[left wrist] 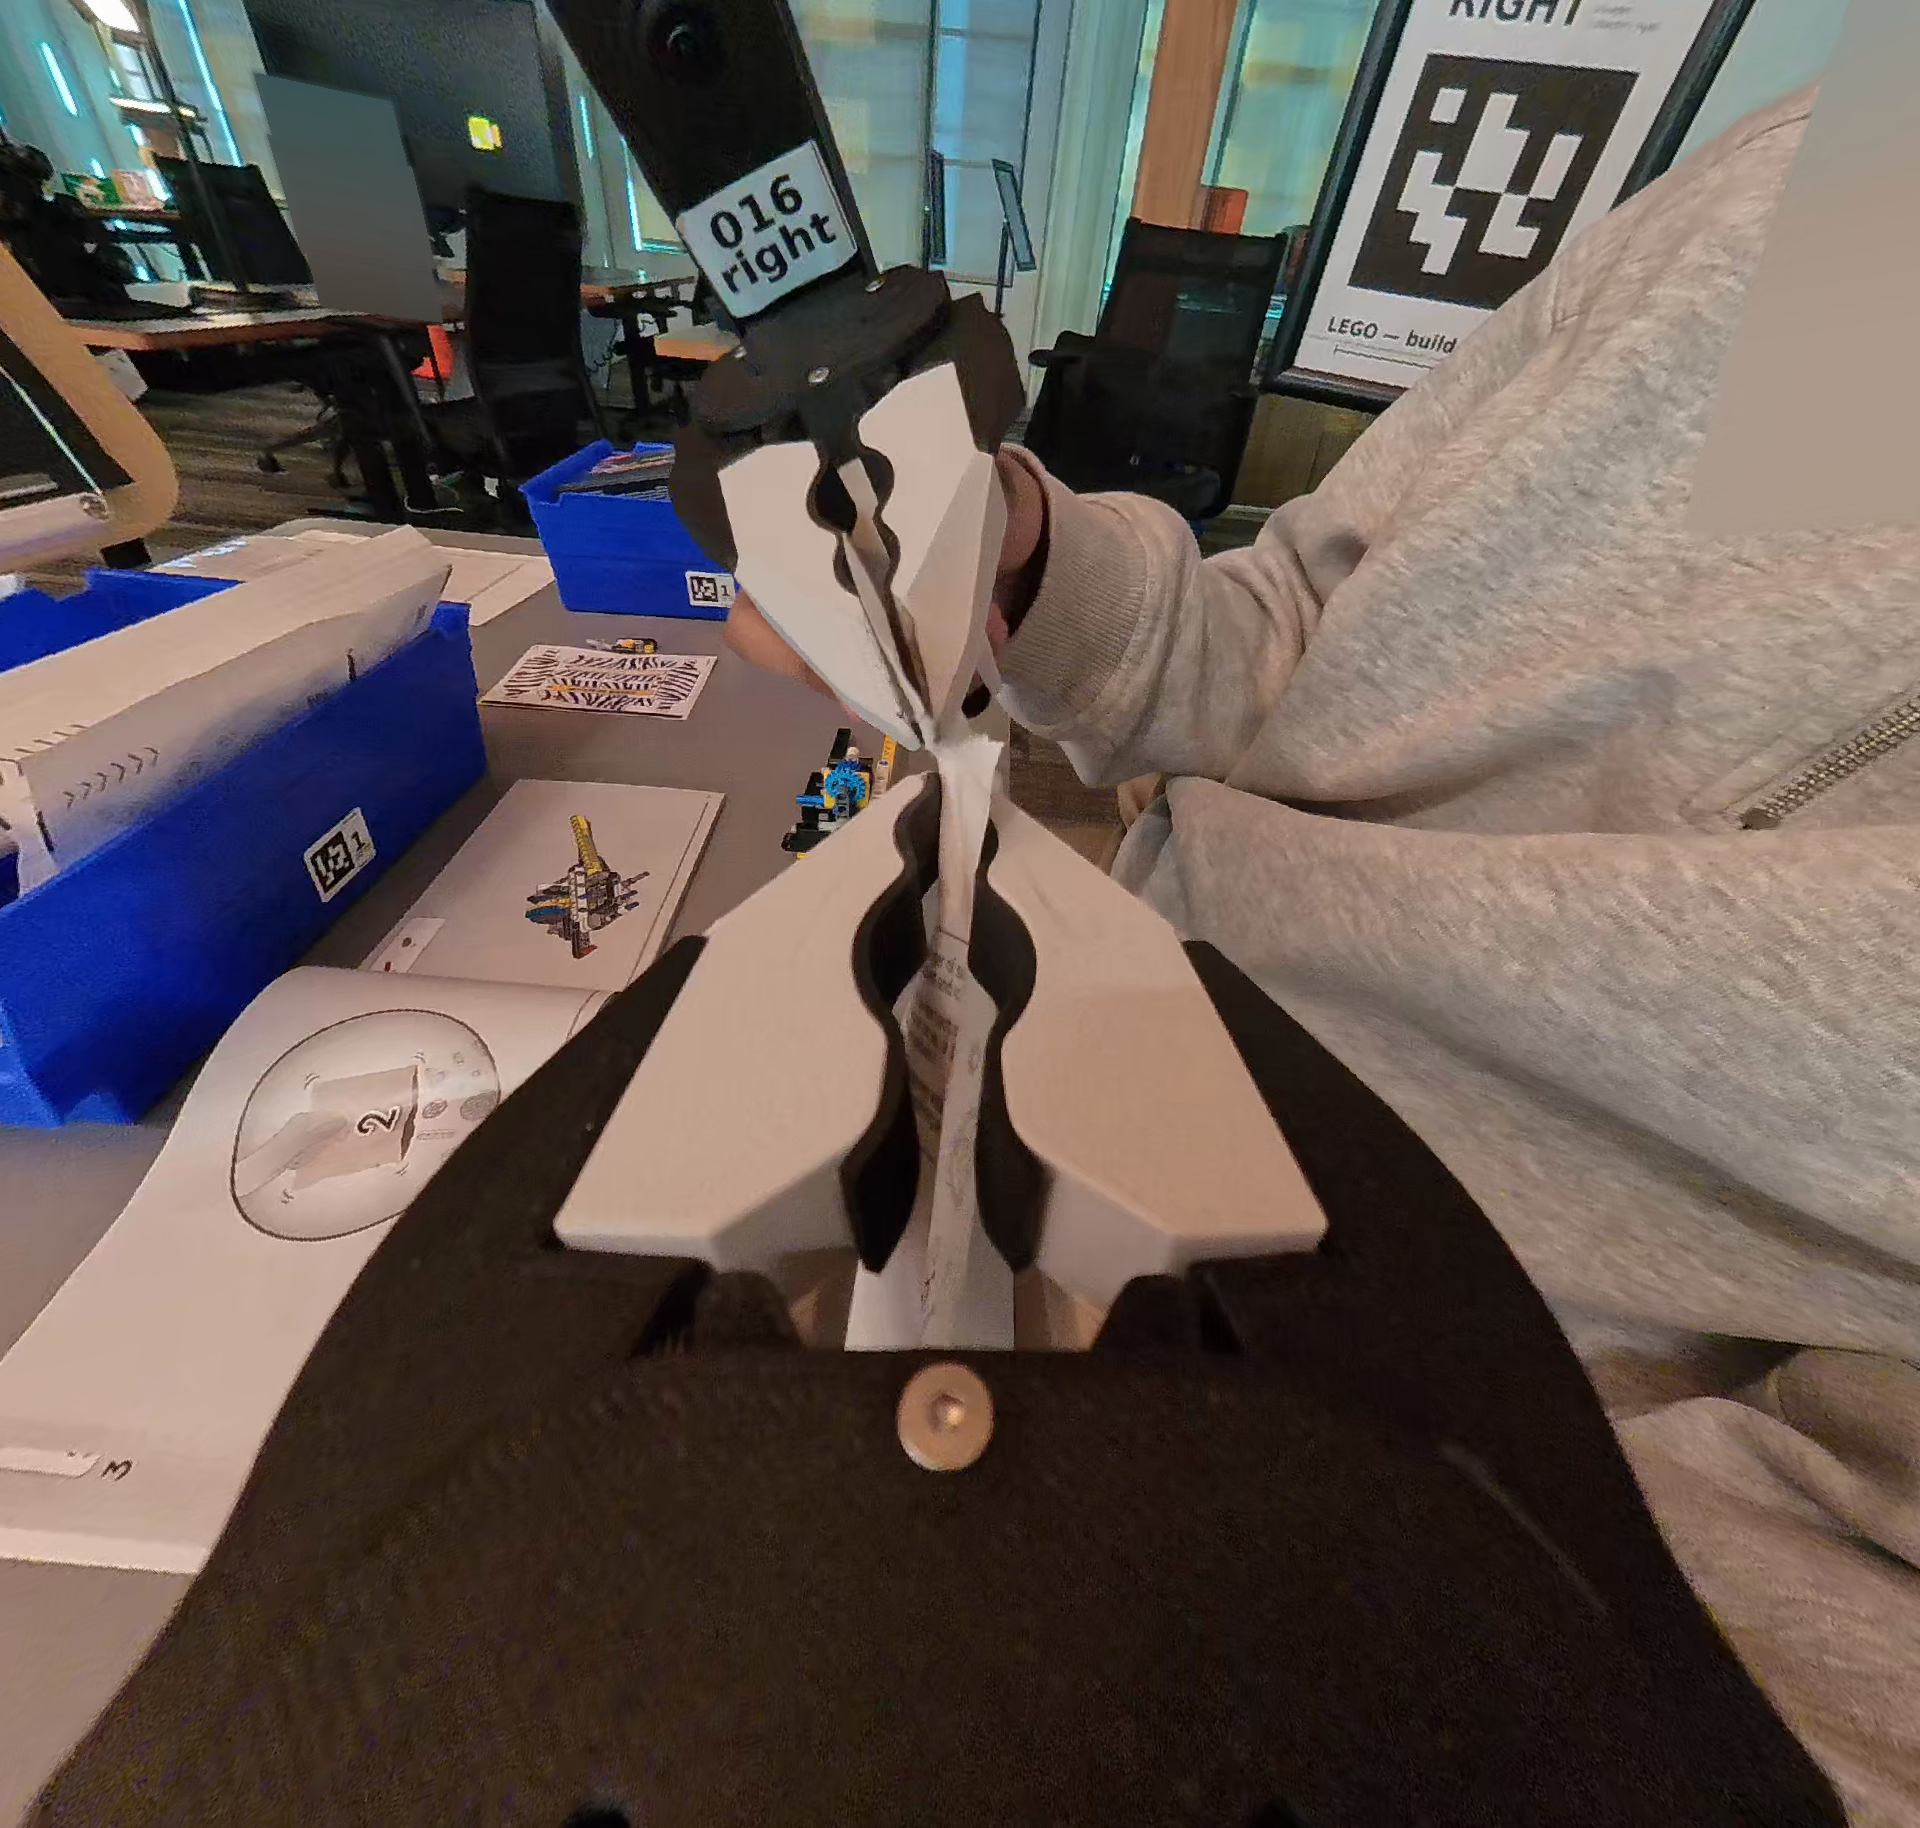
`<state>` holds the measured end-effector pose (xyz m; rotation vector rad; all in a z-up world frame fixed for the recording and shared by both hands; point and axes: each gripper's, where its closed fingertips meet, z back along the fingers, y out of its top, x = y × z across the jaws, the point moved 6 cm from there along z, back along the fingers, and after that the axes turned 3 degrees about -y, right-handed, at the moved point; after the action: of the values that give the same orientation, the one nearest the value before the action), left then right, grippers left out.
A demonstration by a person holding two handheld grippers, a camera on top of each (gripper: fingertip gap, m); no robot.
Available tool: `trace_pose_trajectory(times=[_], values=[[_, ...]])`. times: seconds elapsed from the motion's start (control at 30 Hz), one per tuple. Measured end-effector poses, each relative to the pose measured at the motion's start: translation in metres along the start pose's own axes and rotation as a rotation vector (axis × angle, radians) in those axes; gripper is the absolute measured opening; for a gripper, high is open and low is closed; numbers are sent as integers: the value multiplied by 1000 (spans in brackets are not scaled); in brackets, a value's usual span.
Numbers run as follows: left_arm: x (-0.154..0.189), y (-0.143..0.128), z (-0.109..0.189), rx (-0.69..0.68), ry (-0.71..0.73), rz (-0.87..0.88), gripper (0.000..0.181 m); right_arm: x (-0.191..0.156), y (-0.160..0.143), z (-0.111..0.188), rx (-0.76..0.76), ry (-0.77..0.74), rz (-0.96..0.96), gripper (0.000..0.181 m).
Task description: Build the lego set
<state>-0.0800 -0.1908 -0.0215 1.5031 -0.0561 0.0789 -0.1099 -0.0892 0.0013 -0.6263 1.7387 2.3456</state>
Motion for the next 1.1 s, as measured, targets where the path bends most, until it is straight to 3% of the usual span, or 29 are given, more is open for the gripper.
trace_pose_trajectory(times=[0.23, 1.1], values=[[-4, -2, 1, 13, 8, 11, 0, 6, -3, 0, 53, 9, -130, 0], [-17, -20, 8, 55, -18, 51, 0, 20, -19, -8, 161, -28, -318, 0]])
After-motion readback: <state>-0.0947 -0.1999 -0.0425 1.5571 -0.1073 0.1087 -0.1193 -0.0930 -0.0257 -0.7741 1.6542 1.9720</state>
